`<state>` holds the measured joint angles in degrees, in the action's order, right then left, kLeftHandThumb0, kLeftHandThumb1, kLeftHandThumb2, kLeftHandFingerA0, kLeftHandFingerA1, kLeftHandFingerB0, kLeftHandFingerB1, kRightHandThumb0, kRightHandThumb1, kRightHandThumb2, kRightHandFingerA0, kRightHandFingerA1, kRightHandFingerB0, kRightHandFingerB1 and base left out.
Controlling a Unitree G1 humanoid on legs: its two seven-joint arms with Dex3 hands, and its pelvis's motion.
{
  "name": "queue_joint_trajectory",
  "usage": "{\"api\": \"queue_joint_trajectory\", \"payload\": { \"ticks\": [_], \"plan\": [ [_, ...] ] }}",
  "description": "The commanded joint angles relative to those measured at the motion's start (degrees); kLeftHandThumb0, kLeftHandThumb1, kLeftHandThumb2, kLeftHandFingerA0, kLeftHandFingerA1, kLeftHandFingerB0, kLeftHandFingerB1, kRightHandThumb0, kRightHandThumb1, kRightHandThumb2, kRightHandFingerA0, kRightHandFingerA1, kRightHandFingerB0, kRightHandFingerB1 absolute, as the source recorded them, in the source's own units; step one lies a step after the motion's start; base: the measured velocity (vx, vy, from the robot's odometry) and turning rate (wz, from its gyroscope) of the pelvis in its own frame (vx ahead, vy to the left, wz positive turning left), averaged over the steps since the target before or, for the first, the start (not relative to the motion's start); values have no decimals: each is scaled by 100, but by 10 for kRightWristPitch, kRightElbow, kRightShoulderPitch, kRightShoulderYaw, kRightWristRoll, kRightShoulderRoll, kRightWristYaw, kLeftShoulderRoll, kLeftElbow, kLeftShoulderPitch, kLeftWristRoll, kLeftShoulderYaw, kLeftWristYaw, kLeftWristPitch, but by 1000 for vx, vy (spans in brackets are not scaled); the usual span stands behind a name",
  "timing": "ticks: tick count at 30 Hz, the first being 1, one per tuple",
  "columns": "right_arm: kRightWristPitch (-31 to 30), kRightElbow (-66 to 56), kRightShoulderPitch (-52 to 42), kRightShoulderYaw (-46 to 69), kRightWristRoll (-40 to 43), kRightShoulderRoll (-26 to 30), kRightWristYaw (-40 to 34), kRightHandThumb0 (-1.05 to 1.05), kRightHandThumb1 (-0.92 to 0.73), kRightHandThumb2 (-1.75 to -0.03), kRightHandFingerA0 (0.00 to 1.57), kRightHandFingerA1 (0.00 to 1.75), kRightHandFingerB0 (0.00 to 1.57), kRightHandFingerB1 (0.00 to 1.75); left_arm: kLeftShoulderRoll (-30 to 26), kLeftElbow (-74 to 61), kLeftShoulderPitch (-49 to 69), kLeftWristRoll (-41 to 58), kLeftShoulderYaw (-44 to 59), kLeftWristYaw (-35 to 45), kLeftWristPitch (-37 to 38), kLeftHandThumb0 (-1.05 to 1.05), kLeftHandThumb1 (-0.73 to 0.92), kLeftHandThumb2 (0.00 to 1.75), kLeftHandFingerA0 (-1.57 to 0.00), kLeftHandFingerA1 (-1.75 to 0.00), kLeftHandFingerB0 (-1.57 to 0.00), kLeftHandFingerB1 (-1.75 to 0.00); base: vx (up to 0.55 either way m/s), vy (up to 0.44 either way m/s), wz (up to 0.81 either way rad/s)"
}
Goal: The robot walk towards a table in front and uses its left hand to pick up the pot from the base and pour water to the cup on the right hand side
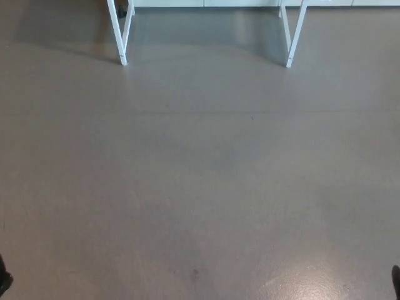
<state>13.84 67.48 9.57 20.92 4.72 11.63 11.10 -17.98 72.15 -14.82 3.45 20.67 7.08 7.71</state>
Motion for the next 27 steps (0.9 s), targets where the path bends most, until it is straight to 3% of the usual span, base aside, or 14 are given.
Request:
{"api": "queue_joint_trajectory", "payload": {
  "ticks": [1,2,3,4,5,14,15,16,17,20,21,23,24,27],
  "plan": [
    [38,14,-2,2,16,10,19,-40,-47,-106,1,50,0,51,-11,11,5,12,5,8,31,-97,74,129,-2,-75,-10,-61,0,0,0],
    [43,20,-7,-4,8,13,14,-40,-45,-106,0,49,0,50,-10,12,8,11,5,4,31,-92,71,126,-7,-76,-7,-64,0,0,0],
    [46,22,-9,-6,6,13,12,-81,-62,-95,16,51,6,43,-10,13,9,11,5,3,34,-91,72,126,-8,-77,-6,-65,0,0,0],
    [49,23,-9,-6,7,13,11,-81,-62,-95,16,51,6,43,-10,13,10,11,5,4,36,-91,72,126,-8,-77,-6,-65,0,0,0],
    [49,25,-9,-6,9,13,12,-40,-44,-105,1,49,0,50,-10,14,10,9,2,4,36,-92,92,96,-15,-89,0,-63,0,0,0],
    [51,31,-6,-6,10,11,11,-40,-45,-105,1,50,0,50,-12,15,8,12,3,13,30,-92,90,96,-14,-87,0,-56,0,0,0],
    [52,32,-6,-7,10,11,9,-79,-76,-63,22,45,10,33,-12,15,9,11,2,13,31,-91,90,95,-14,-86,0,-58,0,0,0],
    [52,32,-6,-8,9,11,7,-79,-76,-63,22,45,10,33,-12,15,8,10,2,12,32,-91,90,95,-14,-86,0,-58,0,0,0],
    [54,31,-6,-12,5,11,5,-40,-43,-104,1,49,0,50,-13,16,8,5,-2,8,34,-92,92,95,-12,-87,0,-61,0,0,0],
    [53,33,-3,-16,3,12,4,-40,-44,-105,0,49,0,50,-14,17,6,9,-1,11,32,-92,91,96,-13,-86,0,-57,0,0,0],
    [53,34,-3,-20,1,13,1,-40,-44,-105,1,49,0,50,-14,16,5,7,-3,12,32,-93,75,119,-6,-77,0,-61,14,5,10],
    [53,35,-2,-23,1,13,0,-40,-45,-106,0,49,0,50,-13,17,4,7,-3,8,35,-93,76,114,-10,-80,0,-62,14,-12,20],
    [52,36,-2,-24,2,13,1,-40,-45,-106,0,49,0,50,-13,17,4,5,-5,6,34,-91,89,98,-16,-87,0,-59,14,-37,-9],
    [51,35,-2,-26,3,13,-1,-40,-45,-106,1,49,0,50,-15,20,5,3,-8,11,34,-90,90,96,-15,-86,0,-56,4,-2,21]
  ]
}}
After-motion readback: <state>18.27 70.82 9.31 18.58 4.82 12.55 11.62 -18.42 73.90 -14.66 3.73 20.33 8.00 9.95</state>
